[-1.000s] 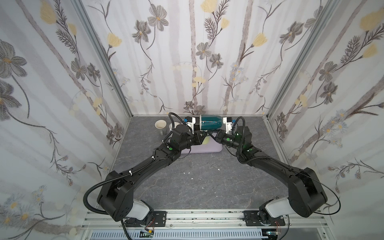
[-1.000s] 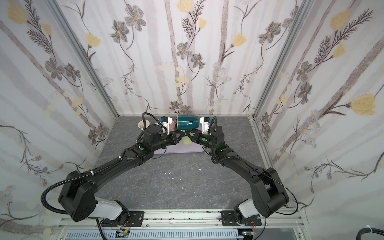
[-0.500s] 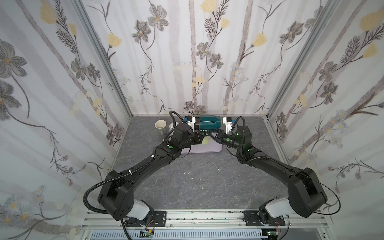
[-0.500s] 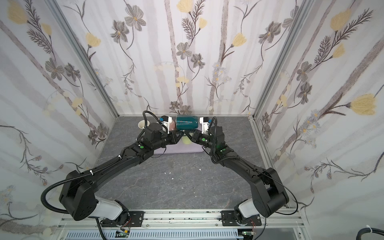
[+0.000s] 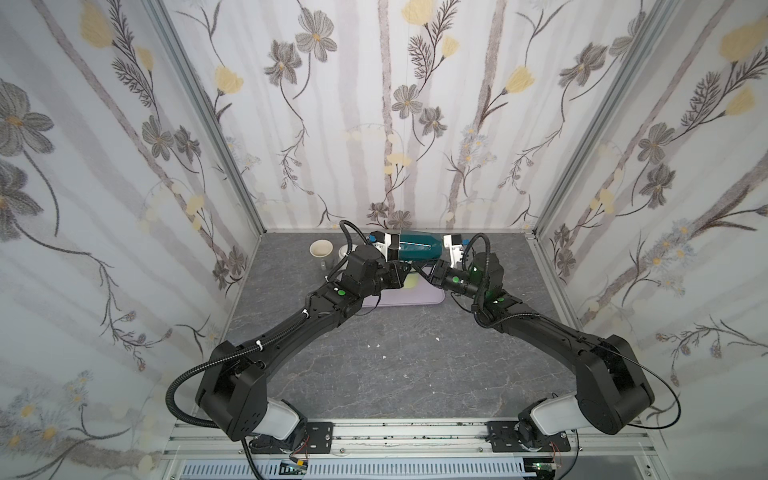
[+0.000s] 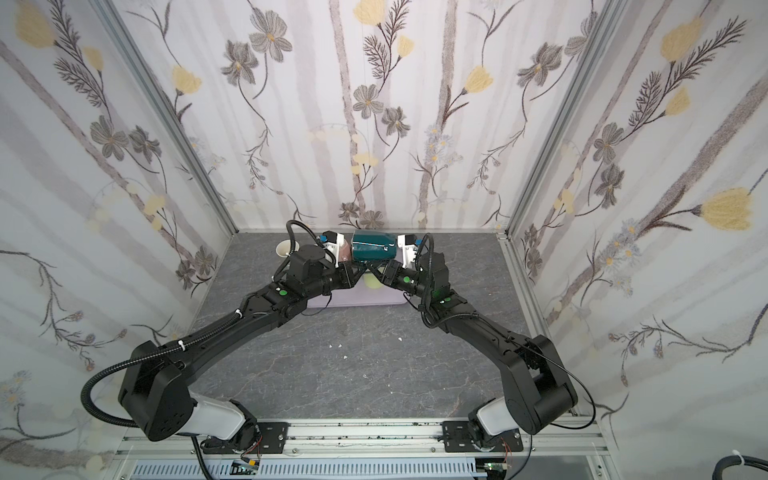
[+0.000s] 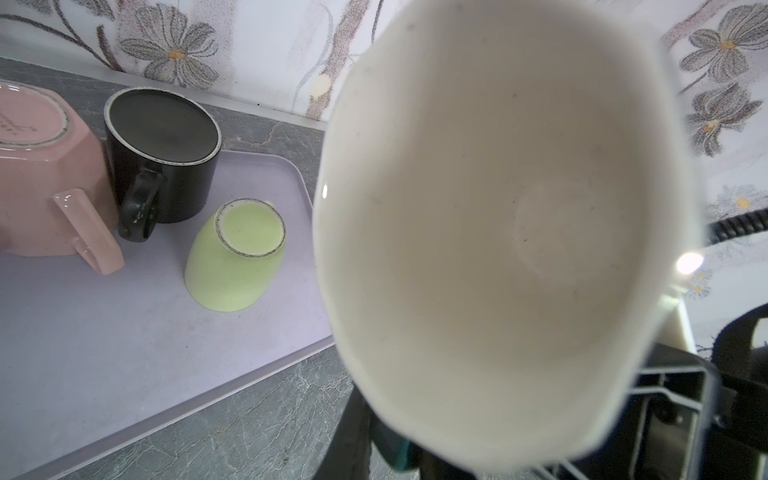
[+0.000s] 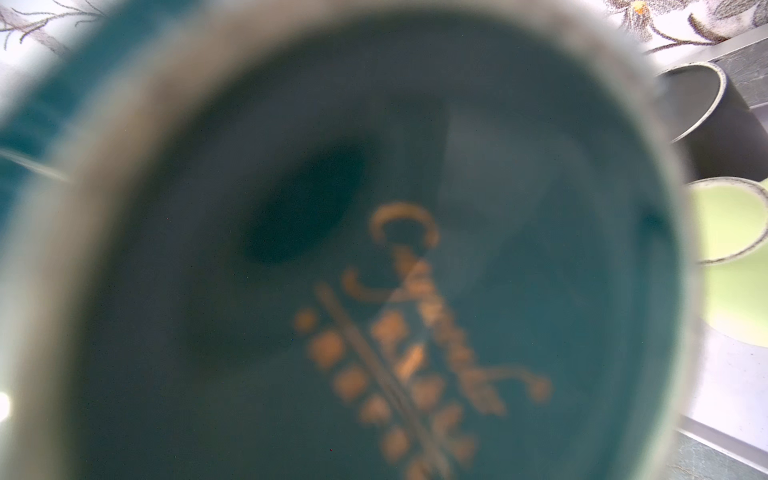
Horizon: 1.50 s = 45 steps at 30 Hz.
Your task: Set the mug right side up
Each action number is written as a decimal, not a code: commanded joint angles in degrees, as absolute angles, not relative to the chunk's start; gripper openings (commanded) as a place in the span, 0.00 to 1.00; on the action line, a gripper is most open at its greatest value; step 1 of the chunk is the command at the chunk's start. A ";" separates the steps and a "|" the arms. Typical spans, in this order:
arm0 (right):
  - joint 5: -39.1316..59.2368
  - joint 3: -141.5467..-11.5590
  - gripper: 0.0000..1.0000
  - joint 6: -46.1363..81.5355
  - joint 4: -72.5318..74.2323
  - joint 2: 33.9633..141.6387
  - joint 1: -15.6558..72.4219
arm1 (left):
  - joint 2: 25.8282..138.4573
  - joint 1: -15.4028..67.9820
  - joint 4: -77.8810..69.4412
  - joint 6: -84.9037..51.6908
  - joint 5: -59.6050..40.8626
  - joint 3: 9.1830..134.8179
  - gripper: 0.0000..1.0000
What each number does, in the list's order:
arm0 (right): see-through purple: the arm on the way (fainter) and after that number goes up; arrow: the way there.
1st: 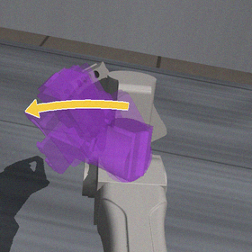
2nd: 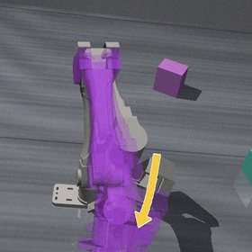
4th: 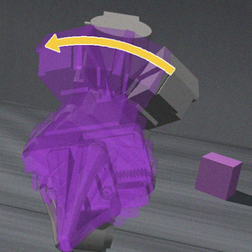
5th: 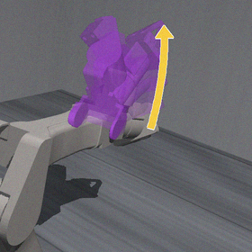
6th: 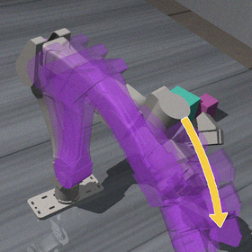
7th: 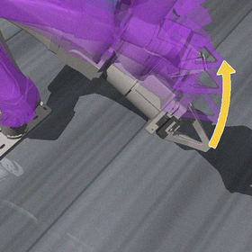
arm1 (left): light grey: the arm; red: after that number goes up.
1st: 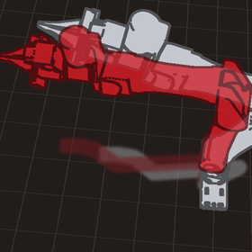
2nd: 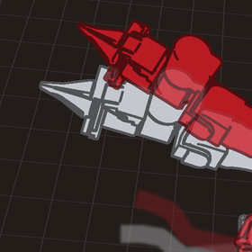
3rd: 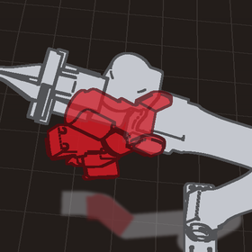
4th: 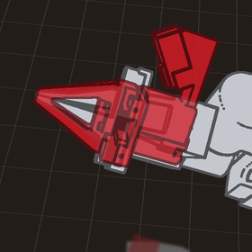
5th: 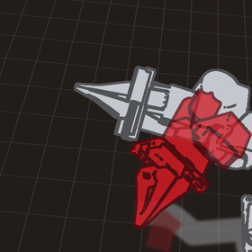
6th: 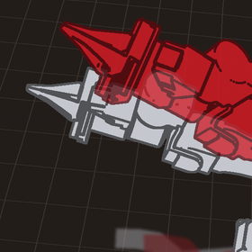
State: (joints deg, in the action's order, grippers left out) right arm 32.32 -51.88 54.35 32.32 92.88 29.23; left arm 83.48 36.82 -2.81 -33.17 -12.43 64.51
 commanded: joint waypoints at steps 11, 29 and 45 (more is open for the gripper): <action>36.42 -52.30 0.50 55.35 43.23 94.25 29.38 | 81.96 36.88 0.03 -31.73 -11.87 67.10 0.00; 35.66 -51.41 0.80 54.80 43.71 94.14 28.28 | 81.08 36.91 3.84 -31.71 -12.56 69.81 0.00; 35.28 -51.51 0.85 55.28 44.29 95.31 27.96 | 82.99 36.91 8.73 -30.00 -12.39 73.82 0.00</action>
State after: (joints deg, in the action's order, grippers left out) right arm 35.55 -51.07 55.00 39.68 94.74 28.10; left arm 82.72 36.86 9.80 -31.16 -12.67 72.75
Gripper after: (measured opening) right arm 0.849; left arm 0.151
